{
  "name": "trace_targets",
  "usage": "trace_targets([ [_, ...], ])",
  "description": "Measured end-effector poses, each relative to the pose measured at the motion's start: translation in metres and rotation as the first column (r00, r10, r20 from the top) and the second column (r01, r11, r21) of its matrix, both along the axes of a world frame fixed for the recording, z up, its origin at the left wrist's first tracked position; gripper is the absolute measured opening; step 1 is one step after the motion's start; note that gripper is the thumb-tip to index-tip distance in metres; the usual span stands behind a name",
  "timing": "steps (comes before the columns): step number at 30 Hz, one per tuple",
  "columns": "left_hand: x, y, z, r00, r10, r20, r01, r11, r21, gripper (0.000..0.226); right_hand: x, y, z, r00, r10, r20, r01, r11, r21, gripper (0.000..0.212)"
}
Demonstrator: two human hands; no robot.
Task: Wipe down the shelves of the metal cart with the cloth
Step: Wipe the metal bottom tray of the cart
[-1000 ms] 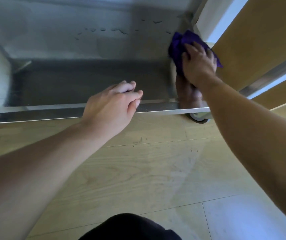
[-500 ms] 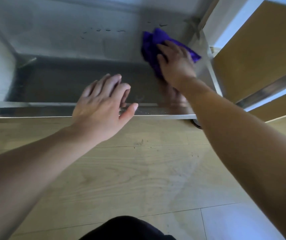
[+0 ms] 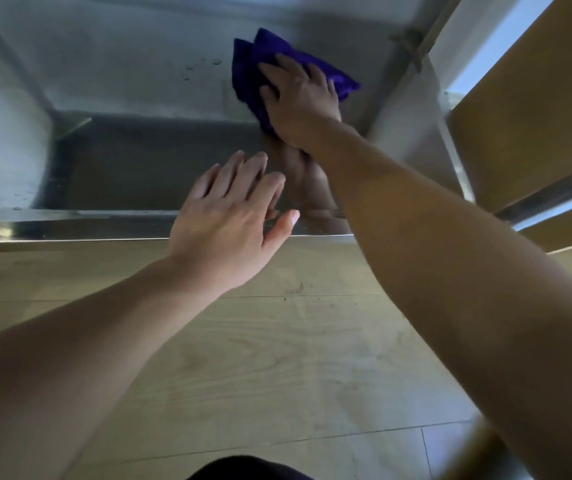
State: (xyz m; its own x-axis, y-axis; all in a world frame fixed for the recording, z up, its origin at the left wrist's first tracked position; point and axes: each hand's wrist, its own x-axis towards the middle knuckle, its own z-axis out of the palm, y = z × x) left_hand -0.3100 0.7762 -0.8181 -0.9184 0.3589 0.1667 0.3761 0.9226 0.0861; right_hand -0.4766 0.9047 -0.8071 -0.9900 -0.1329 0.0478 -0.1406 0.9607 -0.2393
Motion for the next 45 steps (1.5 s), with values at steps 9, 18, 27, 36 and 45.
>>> trace_targets([
  [9, 0.002, 0.002, 0.002, 0.999, 0.0, 0.036, 0.0, 1.0, 0.01, 0.053, -0.024, 0.135, 0.0, 0.904, -0.428, -0.013, 0.428, 0.904, 0.001, 0.047],
  [18, 0.003, 0.001, 0.004, 0.999, 0.0, 0.05, -0.001, 1.0, 0.01, 0.053, -0.046, 0.026, -0.004, 1.0, -0.018, -0.002, 0.018, 0.999, 0.033, 0.045],
  [27, 0.004, 0.001, 0.003, 0.999, -0.008, 0.051, 0.008, 1.0, 0.008, 0.054, -0.062, 0.138, -0.011, 0.964, -0.258, -0.06, 0.257, 0.966, -0.033, 0.052],
  [36, 0.004, 0.004, 0.004, 0.999, 0.005, 0.047, -0.005, 1.0, -0.003, 0.053, -0.048, 0.046, -0.002, 0.99, -0.142, -0.028, 0.142, 0.99, 0.01, 0.049],
  [45, 0.005, 0.001, 0.002, 1.0, 0.001, 0.022, -0.001, 1.0, 0.024, 0.054, -0.018, 0.091, -0.008, 0.986, -0.102, -0.131, 0.101, 0.995, -0.021, 0.045],
])
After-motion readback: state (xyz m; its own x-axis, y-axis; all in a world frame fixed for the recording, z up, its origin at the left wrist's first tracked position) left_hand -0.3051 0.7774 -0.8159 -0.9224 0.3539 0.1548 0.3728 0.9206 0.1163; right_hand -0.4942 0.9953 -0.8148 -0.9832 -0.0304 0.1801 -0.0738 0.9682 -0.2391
